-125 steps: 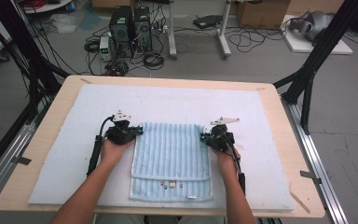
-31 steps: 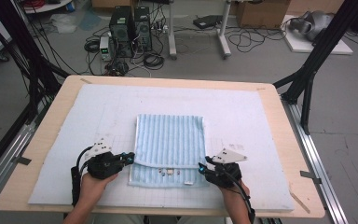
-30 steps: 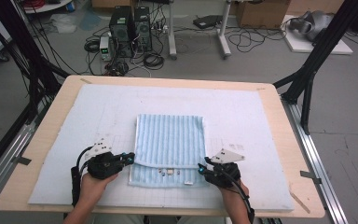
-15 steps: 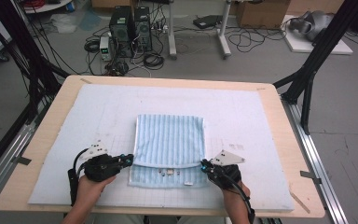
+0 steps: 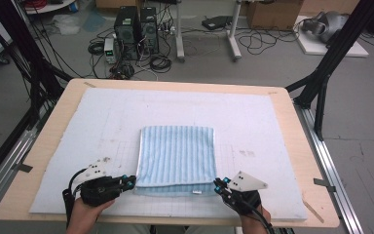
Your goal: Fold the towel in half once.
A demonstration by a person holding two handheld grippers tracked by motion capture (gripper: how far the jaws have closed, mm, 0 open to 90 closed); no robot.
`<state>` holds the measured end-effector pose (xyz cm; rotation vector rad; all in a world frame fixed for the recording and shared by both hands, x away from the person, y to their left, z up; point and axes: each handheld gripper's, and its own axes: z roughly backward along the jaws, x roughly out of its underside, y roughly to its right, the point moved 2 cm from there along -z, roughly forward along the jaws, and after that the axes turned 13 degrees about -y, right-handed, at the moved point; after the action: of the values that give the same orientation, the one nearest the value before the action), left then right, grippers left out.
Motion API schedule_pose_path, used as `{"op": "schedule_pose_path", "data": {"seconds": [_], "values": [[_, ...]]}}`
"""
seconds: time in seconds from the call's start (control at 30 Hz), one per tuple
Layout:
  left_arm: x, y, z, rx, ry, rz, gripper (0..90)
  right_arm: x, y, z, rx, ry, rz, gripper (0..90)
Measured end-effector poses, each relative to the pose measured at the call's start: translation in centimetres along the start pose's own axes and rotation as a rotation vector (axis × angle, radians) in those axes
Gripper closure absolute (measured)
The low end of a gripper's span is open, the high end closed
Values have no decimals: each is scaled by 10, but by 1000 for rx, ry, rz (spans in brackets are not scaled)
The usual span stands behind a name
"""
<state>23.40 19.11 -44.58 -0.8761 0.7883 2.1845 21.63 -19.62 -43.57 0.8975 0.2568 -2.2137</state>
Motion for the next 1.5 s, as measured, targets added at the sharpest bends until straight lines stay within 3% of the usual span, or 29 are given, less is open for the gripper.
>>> {"op": "schedule_pose_path", "data": {"seconds": [0.17, 0.23, 0.3, 0.4, 0.5, 0.63, 0.73, 0.87, 0.97, 1.17, 1.27, 1.37, 1.43, 1.5], "values": [[9, 1, -5, -11, -43, -16, 857, 10, -6, -2, 6, -19, 14, 845], [10, 0, -6, -18, -52, -4, 829, 12, -8, -5, 1, -38, 16, 811], [8, -2, -4, -56, -25, 19, 641, 13, -8, -3, 11, -32, 1, 693], [-1, -8, 1, -85, 14, 10, 579, 7, -2, 3, 31, 16, -38, 628], [-15, -13, -1, -88, 43, -23, 609, -5, 4, 3, 41, 45, -55, 615], [-27, -16, -14, -72, 59, -10, 704, -19, 8, -16, 19, 23, -55, 649], [-28, -15, -27, -76, 5, 2, 785, -20, 8, -33, 0, -19, -51, 684], [-25, -14, -37, -95, -72, 9, 801, -13, 6, -43, -17, -73, -36, 702], [-22, -11, -41, -105, -122, 16, 800, -8, 3, -43, -33, -74, -36, 675], [-15, -8, -44, -125, -166, 1, 841, -2, -2, -40, -27, -70, -19, 683], [-11, -7, -41, -114, -151, 8, 852, 0, -4, -38, -41, -68, -15, 681], [-14, -11, -38, -109, -126, 14, 814, -4, 0, -36, -68, -64, -24, 601], [-22, -16, -34, -97, -79, 31, 768, -11, 7, -33, -76, -8, -49, 537], [-31, -22, -30, -95, -33, 34, 723, -21, 15, -29, -24, 45, -48, 427]]}}
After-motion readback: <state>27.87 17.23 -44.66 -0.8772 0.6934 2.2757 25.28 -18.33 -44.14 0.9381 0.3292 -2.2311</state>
